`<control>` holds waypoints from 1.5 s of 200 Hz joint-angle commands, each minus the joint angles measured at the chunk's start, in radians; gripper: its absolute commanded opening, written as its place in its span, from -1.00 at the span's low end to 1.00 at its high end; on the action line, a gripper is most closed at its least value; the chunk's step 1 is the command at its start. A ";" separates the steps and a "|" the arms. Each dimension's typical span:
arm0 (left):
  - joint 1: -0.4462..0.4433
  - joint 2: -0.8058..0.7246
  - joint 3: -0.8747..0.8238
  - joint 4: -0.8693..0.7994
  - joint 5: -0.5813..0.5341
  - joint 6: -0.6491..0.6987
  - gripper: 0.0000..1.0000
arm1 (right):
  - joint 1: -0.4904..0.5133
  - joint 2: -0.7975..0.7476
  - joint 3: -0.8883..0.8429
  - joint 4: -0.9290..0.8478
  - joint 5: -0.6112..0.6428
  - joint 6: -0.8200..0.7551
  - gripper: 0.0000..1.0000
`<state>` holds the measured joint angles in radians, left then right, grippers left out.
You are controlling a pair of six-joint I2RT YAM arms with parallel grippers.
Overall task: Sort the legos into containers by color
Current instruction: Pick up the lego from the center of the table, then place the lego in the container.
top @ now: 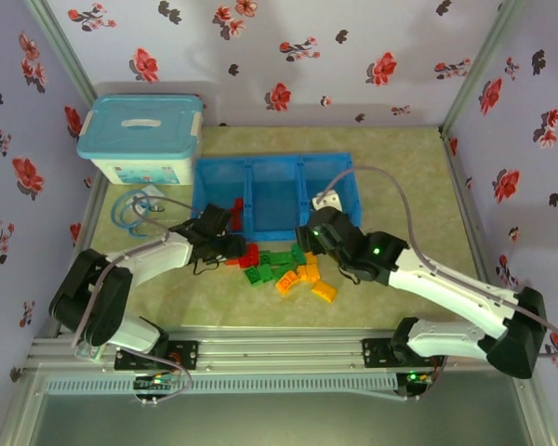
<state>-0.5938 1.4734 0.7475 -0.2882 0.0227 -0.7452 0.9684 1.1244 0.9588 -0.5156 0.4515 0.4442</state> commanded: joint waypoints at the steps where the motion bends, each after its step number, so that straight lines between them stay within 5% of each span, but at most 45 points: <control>1: -0.018 0.032 0.049 -0.027 -0.046 0.027 0.18 | -0.005 -0.061 -0.053 0.034 0.052 0.068 0.44; 110: -0.076 -0.028 0.034 -0.140 -0.163 0.012 -0.41 | -0.007 -0.148 -0.146 0.046 0.041 0.117 0.41; 191: -0.051 -0.267 0.204 -0.299 -0.239 0.087 -0.41 | -0.007 -0.129 -0.193 0.095 -0.023 0.151 0.40; 300: 0.145 -0.029 0.354 -0.183 -0.162 0.180 -0.40 | 0.065 -0.102 -0.254 0.105 -0.082 0.239 0.37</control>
<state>-0.4820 1.4117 1.0649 -0.5053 -0.1703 -0.6010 1.0134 1.0130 0.7170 -0.4179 0.3649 0.6468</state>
